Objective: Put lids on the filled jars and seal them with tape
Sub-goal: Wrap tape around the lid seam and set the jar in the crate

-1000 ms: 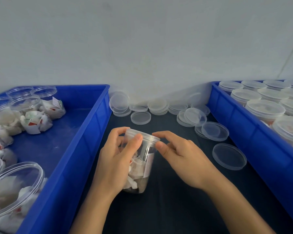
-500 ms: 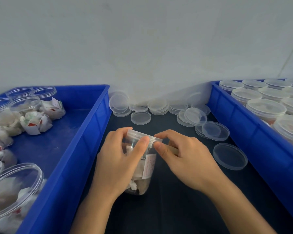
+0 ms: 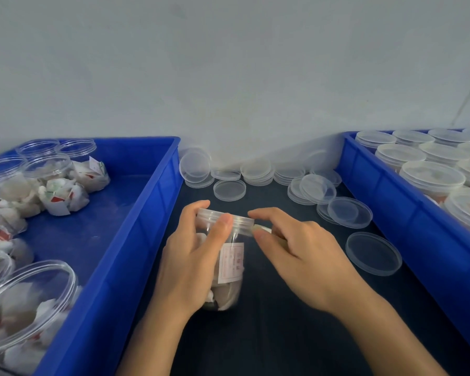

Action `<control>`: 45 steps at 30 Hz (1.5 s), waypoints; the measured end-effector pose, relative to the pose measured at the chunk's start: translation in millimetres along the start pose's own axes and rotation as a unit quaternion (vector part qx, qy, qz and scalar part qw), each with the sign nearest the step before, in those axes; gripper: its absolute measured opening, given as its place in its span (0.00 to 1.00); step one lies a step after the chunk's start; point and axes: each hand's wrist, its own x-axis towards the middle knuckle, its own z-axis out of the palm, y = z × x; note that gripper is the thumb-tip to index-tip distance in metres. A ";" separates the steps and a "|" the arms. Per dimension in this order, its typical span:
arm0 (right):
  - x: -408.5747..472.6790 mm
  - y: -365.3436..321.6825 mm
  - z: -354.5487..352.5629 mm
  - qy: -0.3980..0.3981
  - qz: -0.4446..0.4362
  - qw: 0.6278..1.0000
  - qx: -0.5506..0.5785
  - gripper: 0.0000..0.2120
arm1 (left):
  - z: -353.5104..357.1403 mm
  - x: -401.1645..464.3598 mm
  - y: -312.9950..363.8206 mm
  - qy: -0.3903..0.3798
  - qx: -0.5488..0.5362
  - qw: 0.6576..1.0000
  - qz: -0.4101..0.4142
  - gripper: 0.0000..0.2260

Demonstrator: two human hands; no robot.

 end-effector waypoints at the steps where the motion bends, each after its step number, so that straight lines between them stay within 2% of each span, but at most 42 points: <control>1: 0.4 1.6 -0.1 0.000 0.001 1.000 0.000 0.17 | 0.7 -0.1 -0.6 -0.003 -0.015 1.000 0.000 0.28; 5: 2.5 7.9 0.0 -0.006 0.006 1.000 -0.004 0.18 | 3.3 -0.3 -1.8 -0.023 -0.070 0.997 0.004 0.26; 10: 3.6 12.4 -0.1 -0.010 0.007 0.999 0.029 0.14 | 4.2 2.0 -4.9 -0.038 -0.103 0.994 -0.001 0.22; 13: 3.5 10.2 0.8 -0.013 0.005 0.999 0.036 0.10 | 2.8 2.7 -8.0 -0.057 -0.105 0.993 0.008 0.24; 17: 2.9 9.0 1.3 -0.007 0.012 0.999 0.051 0.09 | 1.7 3.7 -10.1 -0.069 -0.121 0.990 0.001 0.18; 21: 1.6 9.4 0.3 -0.002 0.012 0.999 0.050 0.09 | 1.7 3.7 -10.7 -0.074 -0.113 0.991 -0.018 0.21; 24: 0.1 7.1 -0.8 0.006 0.013 0.999 0.047 0.09 | 1.1 0.9 -5.5 -0.073 -0.060 0.996 -0.005 0.27; 27: -0.7 3.5 -0.3 0.024 0.013 0.999 0.028 0.11 | -0.3 -1.9 3.0 -0.021 0.049 0.997 0.052 0.36; 31: -3.4 -3.6 4.6 0.057 -0.013 0.998 -0.017 0.13 | 5.9 -6.0 6.9 -0.005 0.105 0.992 0.070 0.36; 37: -2.7 -0.4 1.8 -0.004 -0.023 1.000 0.003 0.12 | 1.1 -0.8 1.5 -0.021 0.006 0.999 0.044 0.30; 45: 0.6 10.1 0.3 -0.016 -0.023 0.999 0.036 0.13 | 0.1 -0.4 -0.4 -0.043 -0.087 0.994 0.041 0.19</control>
